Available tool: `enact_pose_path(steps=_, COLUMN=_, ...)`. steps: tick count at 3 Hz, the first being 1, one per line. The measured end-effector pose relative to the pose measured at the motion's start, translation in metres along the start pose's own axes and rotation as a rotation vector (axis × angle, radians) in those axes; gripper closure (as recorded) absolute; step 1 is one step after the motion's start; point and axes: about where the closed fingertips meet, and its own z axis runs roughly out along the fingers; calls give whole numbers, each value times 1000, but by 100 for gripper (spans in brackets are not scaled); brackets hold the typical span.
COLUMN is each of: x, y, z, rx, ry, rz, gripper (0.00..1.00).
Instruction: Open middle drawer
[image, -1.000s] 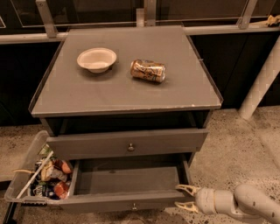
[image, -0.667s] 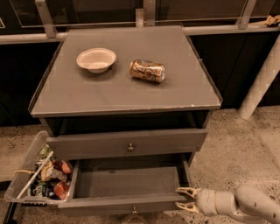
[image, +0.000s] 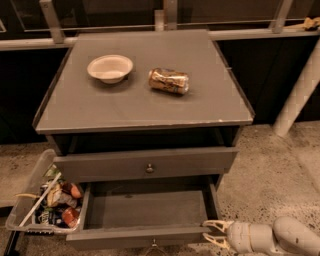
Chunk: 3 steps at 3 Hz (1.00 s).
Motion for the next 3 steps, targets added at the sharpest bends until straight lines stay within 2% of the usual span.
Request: enact_pose_path(steps=3, x=-1, y=-4, z=-5, rx=-9, ry=8, rz=-6, gripper=100)
